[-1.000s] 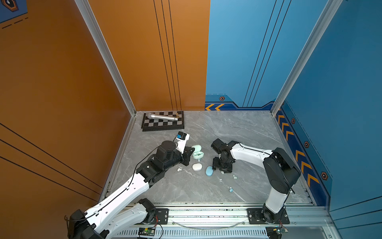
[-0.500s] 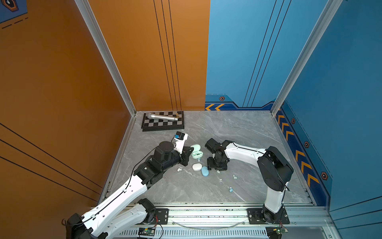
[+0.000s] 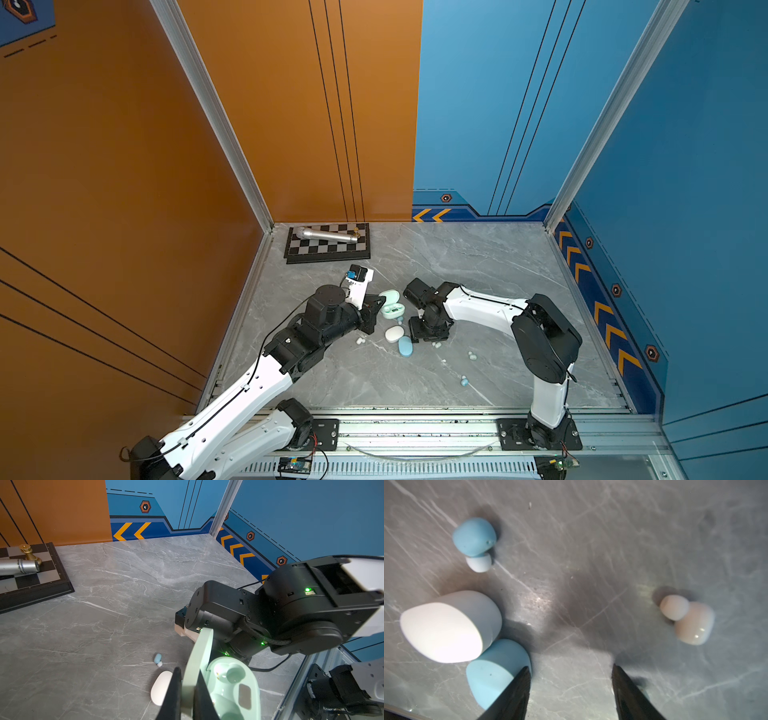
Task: Insert wireless bluetooth earbuds into charging case
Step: Move the wireless bluetooth earbud to the center of the table, then pick up the wireless bluetooth earbud from the center of the table.
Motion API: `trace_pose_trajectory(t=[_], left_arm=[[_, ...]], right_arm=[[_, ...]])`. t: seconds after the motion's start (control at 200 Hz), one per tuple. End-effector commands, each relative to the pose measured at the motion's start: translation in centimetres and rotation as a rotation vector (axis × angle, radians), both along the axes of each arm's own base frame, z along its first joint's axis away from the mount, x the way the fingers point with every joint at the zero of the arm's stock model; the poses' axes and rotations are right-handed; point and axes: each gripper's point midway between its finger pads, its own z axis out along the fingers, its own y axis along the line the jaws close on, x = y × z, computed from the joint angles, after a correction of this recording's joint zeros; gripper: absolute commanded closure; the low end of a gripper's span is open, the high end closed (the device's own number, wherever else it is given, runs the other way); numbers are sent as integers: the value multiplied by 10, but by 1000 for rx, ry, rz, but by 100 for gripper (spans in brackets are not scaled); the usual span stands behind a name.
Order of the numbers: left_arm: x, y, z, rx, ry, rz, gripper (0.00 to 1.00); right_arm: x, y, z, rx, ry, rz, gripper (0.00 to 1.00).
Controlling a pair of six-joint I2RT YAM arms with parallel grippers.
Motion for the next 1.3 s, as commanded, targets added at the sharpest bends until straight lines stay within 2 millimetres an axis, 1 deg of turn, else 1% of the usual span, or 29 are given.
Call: trace_pose_trajectory(t=[0.0, 0.11, 0.21, 0.265, 0.35, 0.45, 0.556, 0.571, 0.616, 0.736, 0.841, 0.851, 0.871, 0.956, 1.101, 1.211, 1.296], left_arm=[[0, 8, -7, 17, 14, 30, 100], [0, 8, -6, 15, 12, 26, 100], [0, 8, -6, 15, 12, 22, 100], [-1, 8, -5, 16, 6, 18, 100], [-1, 7, -5, 24, -7, 6, 100], [0, 7, -3, 26, -25, 6, 100], [0, 7, -6, 31, -19, 6, 100], [2, 5, 1, 12, -44, 7, 100], [3, 4, 0, 9, -42, 5, 100], [4, 1, -1, 0, -35, -3, 100], [5, -1, -2, -5, -30, -6, 100], [5, -1, -3, -4, -28, -6, 100], [5, -2, -2, -6, -28, -7, 100], [5, -2, -3, -6, -27, -8, 100], [5, -2, -4, -4, -26, -6, 100], [5, -2, -5, -4, -25, -6, 100], [6, -1, -5, -1, -29, -4, 100]], right_arm=[[-1, 4, 3, 17, 13, -3, 41], [2, 5, 17, 45, -14, -17, 44], [6, 7, 35, 77, -50, -39, 44], [8, 4, 43, 91, -61, -77, 42], [9, -9, 54, 92, -71, -191, 40], [7, -34, 59, 81, -76, -407, 40], [-1, -59, 56, 64, -73, -635, 41], [-1, -63, 56, 62, -75, -661, 41], [-3, -72, 54, 57, -78, -744, 42], [0, -85, 48, 86, -85, -910, 45], [3, -82, 39, 114, -77, -966, 46], [8, -87, 38, 116, -76, -993, 46], [10, -89, 36, 117, -70, -1008, 46], [12, -86, 26, 128, -49, -1040, 48], [11, -76, 11, 157, -6, -1068, 51], [8, -71, 5, 143, 9, -1060, 52], [6, -72, 2, 134, 10, -1070, 52]])
